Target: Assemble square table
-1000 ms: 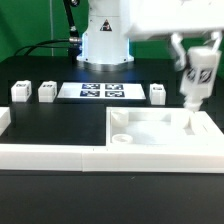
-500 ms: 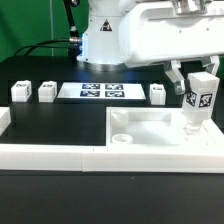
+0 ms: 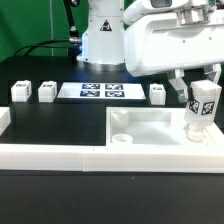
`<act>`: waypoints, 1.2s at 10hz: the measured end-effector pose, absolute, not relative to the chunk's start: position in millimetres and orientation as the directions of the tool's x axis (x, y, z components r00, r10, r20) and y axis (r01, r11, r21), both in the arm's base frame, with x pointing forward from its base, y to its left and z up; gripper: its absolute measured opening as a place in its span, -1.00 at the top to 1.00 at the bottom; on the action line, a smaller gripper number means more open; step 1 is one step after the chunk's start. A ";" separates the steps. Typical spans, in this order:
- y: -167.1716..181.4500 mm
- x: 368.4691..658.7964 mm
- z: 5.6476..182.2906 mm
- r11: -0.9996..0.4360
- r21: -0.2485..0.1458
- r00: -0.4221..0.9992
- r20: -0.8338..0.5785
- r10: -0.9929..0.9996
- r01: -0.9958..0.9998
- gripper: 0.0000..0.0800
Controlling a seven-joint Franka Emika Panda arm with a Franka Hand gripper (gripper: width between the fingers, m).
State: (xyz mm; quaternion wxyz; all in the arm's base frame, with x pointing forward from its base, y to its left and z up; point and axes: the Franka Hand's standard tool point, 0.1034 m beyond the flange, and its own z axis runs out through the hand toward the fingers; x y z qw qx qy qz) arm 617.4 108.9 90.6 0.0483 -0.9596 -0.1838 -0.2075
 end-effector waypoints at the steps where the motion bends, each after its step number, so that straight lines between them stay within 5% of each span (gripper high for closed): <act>1: 109.3 619.0 90.0 -0.928 -0.016 0.845 0.420 0.332 0.372 0.27; 12: 108.8 620.6 72.9 -0.929 -0.018 0.844 0.424 0.327 0.369 0.27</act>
Offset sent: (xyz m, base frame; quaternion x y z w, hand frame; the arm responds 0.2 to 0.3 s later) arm 0.0069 0.0056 -0.0116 0.0061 0.0100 0.0050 0.9999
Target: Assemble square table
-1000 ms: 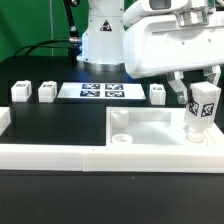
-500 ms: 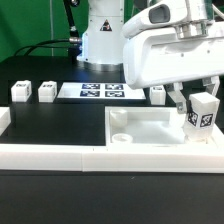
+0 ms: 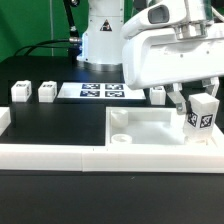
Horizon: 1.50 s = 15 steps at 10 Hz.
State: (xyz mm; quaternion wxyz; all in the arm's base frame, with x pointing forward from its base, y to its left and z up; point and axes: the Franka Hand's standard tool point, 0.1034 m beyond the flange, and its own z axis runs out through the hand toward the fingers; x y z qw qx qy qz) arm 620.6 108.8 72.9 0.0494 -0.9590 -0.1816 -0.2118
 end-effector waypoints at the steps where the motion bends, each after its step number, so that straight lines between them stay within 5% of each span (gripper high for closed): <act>1: 108.9 620.6 72.8 -0.929 -0.018 0.844 0.424 0.328 0.369 -0.01; 2: 108.9 620.5 72.7 -0.929 -0.018 0.844 0.424 0.328 0.369 -0.35; 4: 108.9 620.5 72.6 -0.929 -0.018 0.845 0.424 0.328 0.369 -0.60; 10: 108.9 619.5 72.7 -0.932 -0.027 0.853 0.411 0.320 0.363 -0.62; 13: 105.7 615.3 107.2 -0.952 -0.088 0.931 0.251 0.265 0.295 -0.62; 15: 99.2 625.6 109.3 -0.953 -0.113 0.951 0.171 0.259 0.280 -0.62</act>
Offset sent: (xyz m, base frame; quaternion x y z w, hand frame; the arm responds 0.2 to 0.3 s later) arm 0.0000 0.0000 0.0000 0.0000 0.0000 0.0000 1.0000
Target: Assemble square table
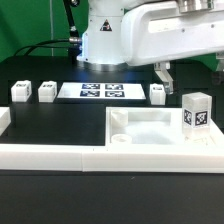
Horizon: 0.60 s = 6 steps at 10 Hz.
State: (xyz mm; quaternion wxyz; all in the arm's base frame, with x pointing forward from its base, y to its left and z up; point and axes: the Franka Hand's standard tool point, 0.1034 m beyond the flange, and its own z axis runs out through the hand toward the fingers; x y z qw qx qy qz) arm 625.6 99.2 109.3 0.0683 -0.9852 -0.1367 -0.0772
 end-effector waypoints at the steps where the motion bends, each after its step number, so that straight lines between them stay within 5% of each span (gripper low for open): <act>1: 103.1 628.9 106.6 -0.951 -0.133 0.957 0.123 0.264 0.280 -0.62; 4: 105.2 639.6 108.1 -0.946 -0.199 0.961 -0.058 0.271 0.254 -0.62; 6: 106.1 641.5 106.1 -0.946 -0.200 0.961 -0.053 0.271 0.255 -0.62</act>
Offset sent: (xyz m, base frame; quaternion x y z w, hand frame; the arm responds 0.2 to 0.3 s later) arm 0.0311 -0.0047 0.0057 0.0262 -0.1801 0.0417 0.9824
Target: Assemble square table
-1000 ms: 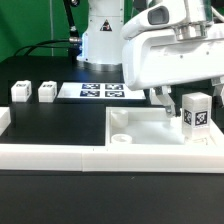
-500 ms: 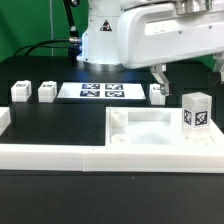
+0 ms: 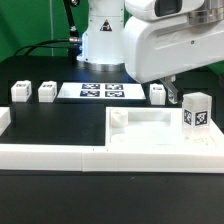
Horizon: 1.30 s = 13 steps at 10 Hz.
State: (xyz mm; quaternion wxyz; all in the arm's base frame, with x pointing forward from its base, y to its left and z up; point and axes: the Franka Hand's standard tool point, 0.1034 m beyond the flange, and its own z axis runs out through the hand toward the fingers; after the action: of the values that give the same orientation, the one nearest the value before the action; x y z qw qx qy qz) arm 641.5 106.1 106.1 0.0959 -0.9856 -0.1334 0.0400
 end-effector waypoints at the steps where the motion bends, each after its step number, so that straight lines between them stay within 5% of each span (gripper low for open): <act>1: 106.1 641.4 106.0 -0.946 -0.200 0.961 -0.053 0.271 0.255 -0.62; 4: 114.9 638.0 93.8 -0.959 -0.164 0.970 -0.031 0.240 0.232 -0.62; 7: 118.0 618.7 70.4 -0.964 -0.161 0.974 -0.040 0.222 0.213 -0.62; 11: 109.8 617.3 65.0 -0.959 -0.167 0.970 -0.043 0.241 0.230 -0.62; 13: 110.0 617.3 65.0 -0.964 -0.166 0.975 -0.047 0.219 0.208 0.02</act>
Offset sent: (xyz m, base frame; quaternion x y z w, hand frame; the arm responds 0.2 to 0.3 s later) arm -0.0093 -0.0022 -0.0130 -0.0872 0.0141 0.0504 0.9948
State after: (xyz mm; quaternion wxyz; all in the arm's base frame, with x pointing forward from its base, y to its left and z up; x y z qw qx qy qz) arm 617.3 110.0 65.0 0.0804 -0.9904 -0.1077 0.0325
